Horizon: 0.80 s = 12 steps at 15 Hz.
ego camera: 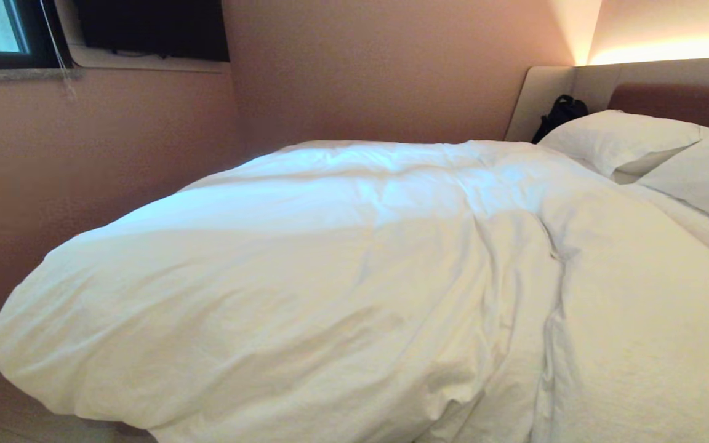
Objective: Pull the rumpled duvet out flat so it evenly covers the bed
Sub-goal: Flatten the corners of the folded blanket
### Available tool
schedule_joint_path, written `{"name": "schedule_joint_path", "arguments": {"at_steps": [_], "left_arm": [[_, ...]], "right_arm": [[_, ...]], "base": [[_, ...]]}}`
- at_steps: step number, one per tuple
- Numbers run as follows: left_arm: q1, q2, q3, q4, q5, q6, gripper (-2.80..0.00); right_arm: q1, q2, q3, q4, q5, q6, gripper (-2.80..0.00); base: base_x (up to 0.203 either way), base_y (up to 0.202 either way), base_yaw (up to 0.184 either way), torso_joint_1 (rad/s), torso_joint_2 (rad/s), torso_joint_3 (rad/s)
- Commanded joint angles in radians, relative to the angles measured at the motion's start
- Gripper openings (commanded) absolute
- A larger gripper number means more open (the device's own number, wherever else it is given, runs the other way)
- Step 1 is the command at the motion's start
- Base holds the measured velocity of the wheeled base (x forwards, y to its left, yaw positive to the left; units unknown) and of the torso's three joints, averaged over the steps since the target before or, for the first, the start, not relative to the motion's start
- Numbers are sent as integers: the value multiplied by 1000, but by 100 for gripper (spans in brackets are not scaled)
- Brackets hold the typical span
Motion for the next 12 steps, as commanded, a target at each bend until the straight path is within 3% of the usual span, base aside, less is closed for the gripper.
{"name": "schedule_joint_path", "arguments": {"at_steps": [1,5,12], "left_arm": [[0,0,0,0,0,1,-280],[0,0,0,-2,-2,1,-280],[0,0,0,-2,-2,1,-280]], "right_arm": [[0,0,0,0,0,0,-280],[0,0,0,0,0,0,-280],[0,0,-3,5,-7,-2,-280]], "base": [[0,-193,4,3,3,2],[0,-136,-3,1,2,3],[0,0,0,0,0,0]]}}
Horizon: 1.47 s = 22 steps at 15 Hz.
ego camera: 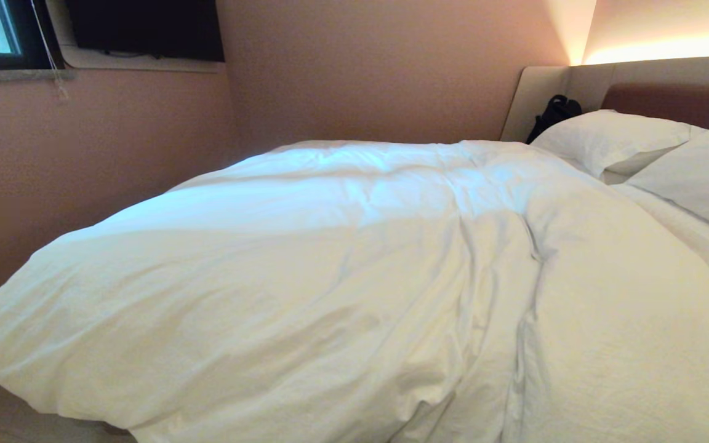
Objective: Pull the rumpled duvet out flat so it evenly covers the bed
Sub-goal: Flatten the corners of the folded blanket
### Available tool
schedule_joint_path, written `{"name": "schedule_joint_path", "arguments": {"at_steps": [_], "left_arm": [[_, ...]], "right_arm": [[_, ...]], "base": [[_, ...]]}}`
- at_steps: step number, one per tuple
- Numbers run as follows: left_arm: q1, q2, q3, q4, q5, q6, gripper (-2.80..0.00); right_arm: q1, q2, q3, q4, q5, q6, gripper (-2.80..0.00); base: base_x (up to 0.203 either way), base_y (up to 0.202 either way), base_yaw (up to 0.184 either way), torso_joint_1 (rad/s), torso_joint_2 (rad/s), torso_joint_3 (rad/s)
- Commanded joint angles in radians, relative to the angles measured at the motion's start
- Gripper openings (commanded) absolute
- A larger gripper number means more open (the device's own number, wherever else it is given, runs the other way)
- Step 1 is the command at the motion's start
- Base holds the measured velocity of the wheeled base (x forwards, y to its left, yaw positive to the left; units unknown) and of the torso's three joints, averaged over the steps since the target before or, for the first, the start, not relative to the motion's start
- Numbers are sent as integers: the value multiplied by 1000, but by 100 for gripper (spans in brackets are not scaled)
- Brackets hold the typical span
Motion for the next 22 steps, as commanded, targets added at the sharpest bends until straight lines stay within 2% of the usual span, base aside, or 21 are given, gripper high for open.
{"name": "schedule_joint_path", "arguments": {"at_steps": [1,4,8,10,13,17,22], "left_arm": [[0,0,0,0,0,0,-280],[0,0,0,0,0,0,-280],[0,0,0,0,0,0,-280],[0,0,0,0,0,0,-280],[0,0,0,0,0,0,-280],[0,0,0,0,0,0,-280],[0,0,0,0,0,0,-280]], "right_arm": [[0,0,-6,7,-3,1,-280],[0,0,-35,67,-6,8,-280],[0,47,-237,237,-7,101,-280],[0,128,-298,269,-5,113,-280],[17,277,-368,276,23,120,-280],[28,509,-394,254,103,129,-280],[29,791,-467,183,218,198,-280]], "base": [[0,0,0,0,0,0],[0,0,0,0,0,0],[0,0,0,0,0,0],[0,0,0,0,0,0],[0,0,0,0,0,0],[0,0,0,0,0,0],[0,0,0,0,0,0]]}}
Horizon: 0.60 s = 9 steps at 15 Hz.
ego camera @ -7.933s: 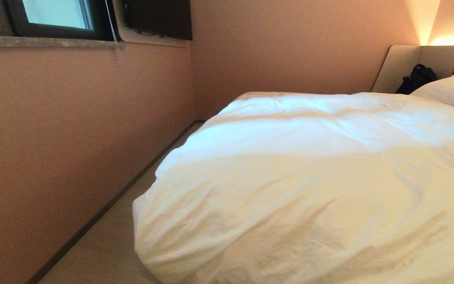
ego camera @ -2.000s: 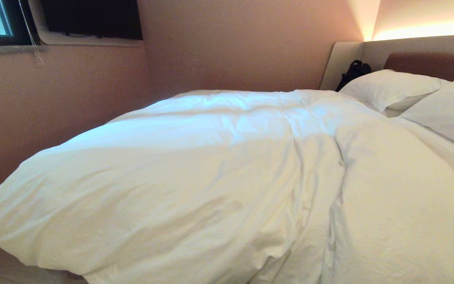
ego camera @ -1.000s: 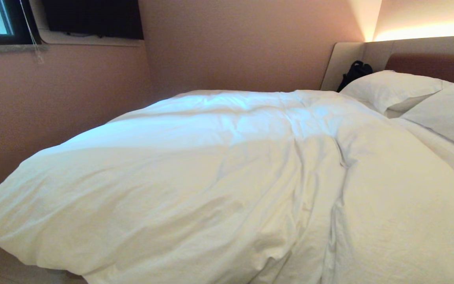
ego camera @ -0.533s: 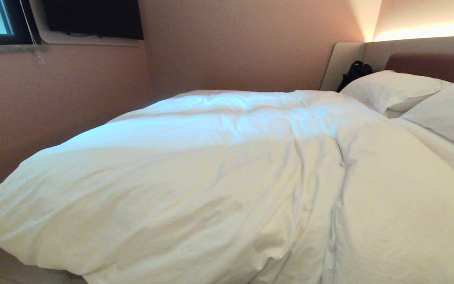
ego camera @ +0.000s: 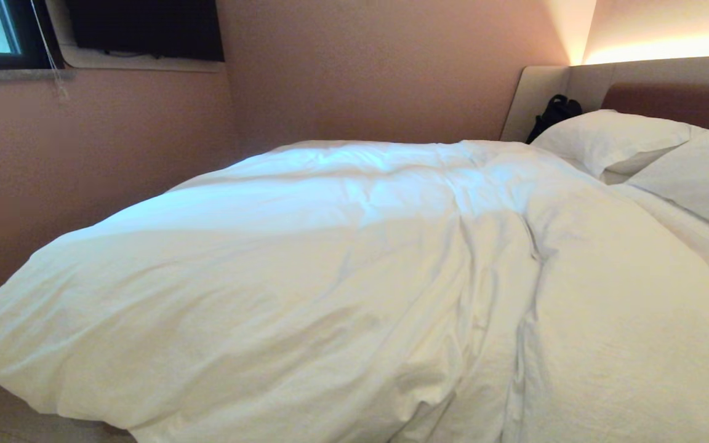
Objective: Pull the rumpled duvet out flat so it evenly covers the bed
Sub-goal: Flatten the corners of the folded blanket
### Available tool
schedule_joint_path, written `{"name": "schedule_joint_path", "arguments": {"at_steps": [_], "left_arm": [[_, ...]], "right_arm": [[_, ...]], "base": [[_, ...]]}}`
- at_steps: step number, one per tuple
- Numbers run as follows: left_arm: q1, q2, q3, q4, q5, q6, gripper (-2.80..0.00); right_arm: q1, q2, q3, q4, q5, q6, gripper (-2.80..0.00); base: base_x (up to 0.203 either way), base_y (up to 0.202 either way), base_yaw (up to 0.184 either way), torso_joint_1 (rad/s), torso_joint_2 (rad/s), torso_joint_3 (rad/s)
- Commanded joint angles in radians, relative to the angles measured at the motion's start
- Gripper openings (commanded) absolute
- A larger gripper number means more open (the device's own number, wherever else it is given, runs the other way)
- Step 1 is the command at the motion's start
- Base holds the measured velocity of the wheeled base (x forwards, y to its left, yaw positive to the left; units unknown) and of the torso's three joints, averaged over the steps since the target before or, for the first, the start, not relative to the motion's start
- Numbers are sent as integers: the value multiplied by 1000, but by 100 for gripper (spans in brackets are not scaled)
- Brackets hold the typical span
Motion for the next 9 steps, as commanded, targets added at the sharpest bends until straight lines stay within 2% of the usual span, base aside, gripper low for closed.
{"name": "schedule_joint_path", "arguments": {"at_steps": [1,9], "left_arm": [[0,0,0,0,0,0,-280],[0,0,0,0,0,0,-280]], "right_arm": [[1,167,-34,-33,70,28,-280],[-1,191,-93,-38,72,31,-280]], "base": [[0,0,0,0,0,0],[0,0,0,0,0,0]]}}
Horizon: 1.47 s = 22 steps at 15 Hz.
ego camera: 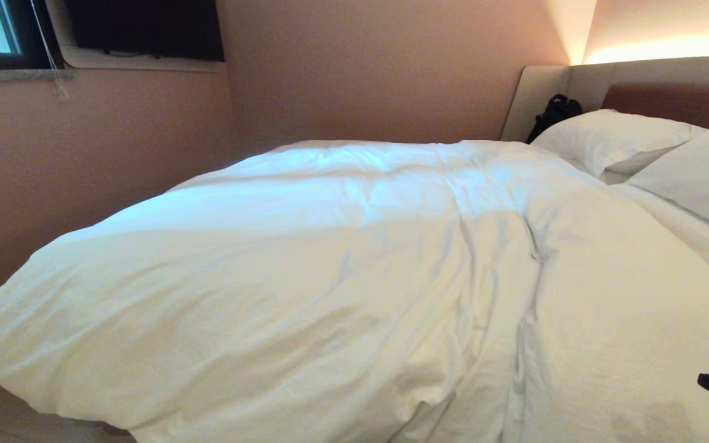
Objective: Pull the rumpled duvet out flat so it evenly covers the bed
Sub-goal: Flatten the corners of the folded blanket
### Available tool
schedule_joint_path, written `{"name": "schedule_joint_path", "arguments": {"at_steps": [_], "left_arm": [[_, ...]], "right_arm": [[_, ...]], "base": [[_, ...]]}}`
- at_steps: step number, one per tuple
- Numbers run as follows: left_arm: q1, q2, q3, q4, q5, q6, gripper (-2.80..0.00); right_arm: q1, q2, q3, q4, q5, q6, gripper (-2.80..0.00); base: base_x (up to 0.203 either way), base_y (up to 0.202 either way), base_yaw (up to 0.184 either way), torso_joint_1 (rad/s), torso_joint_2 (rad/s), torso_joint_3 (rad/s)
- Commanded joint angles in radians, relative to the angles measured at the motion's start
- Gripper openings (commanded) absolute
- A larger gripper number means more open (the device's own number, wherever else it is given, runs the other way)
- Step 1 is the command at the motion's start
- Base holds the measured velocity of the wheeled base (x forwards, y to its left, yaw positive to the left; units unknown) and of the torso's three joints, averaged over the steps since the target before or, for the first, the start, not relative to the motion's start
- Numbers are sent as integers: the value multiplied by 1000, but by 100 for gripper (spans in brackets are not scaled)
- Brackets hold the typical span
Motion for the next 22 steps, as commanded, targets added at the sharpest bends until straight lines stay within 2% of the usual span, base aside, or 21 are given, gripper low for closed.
{"name": "schedule_joint_path", "arguments": {"at_steps": [1,5,11,16,18,22], "left_arm": [[0,0,0,0,0,0,-280],[0,0,0,0,0,0,-280],[0,0,0,0,0,0,-280],[0,0,0,0,0,0,-280],[0,0,0,0,0,0,-280],[0,0,0,0,0,0,-280]], "right_arm": [[-2,25,-48,3,-6,2,-280],[-21,64,-140,9,-70,-3,-280],[-23,116,-188,-2,-265,-18,-280],[-23,132,-214,-32,-310,-16,-280],[-23,158,-212,-88,-366,-17,-280],[-23,185,-201,-148,-369,-16,-280]], "base": [[0,0,0,0,0,0],[0,0,0,0,0,0],[0,0,0,0,0,0],[0,0,0,0,0,0],[0,0,0,0,0,0],[0,0,0,0,0,0]]}}
